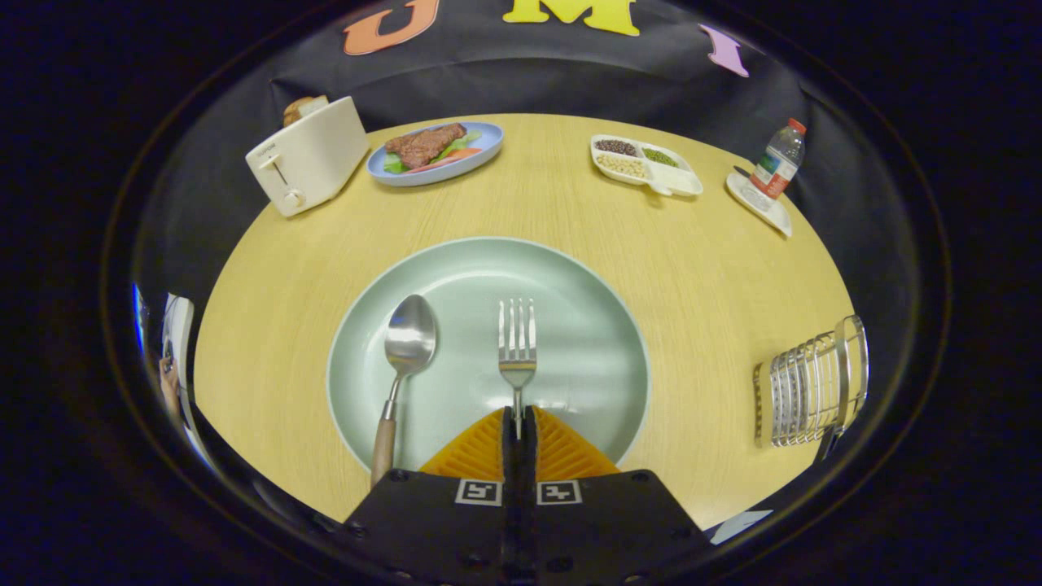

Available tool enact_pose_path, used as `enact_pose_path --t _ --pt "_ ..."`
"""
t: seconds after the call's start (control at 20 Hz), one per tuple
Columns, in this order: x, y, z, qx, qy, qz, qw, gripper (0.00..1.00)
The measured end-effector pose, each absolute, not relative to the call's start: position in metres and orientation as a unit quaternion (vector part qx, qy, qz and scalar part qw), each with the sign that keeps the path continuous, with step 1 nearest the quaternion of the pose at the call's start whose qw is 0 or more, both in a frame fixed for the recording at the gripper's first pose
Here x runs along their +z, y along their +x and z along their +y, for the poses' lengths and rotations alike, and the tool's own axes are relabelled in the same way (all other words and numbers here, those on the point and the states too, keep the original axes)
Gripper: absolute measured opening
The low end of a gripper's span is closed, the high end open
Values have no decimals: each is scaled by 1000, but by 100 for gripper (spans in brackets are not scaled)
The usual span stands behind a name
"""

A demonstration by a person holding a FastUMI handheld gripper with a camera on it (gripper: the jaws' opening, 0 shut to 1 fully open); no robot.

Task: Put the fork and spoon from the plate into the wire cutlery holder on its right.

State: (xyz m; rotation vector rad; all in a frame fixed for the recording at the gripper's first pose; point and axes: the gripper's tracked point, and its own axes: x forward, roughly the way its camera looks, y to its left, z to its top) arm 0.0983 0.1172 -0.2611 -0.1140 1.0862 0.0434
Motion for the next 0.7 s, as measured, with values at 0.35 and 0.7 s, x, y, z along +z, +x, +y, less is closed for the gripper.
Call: enact_pose_path --t 0.35,0.7 --pt "-228 95 108 28 -54 489 870 1" --pt "-180 86 71 31 -52 450 891 1"
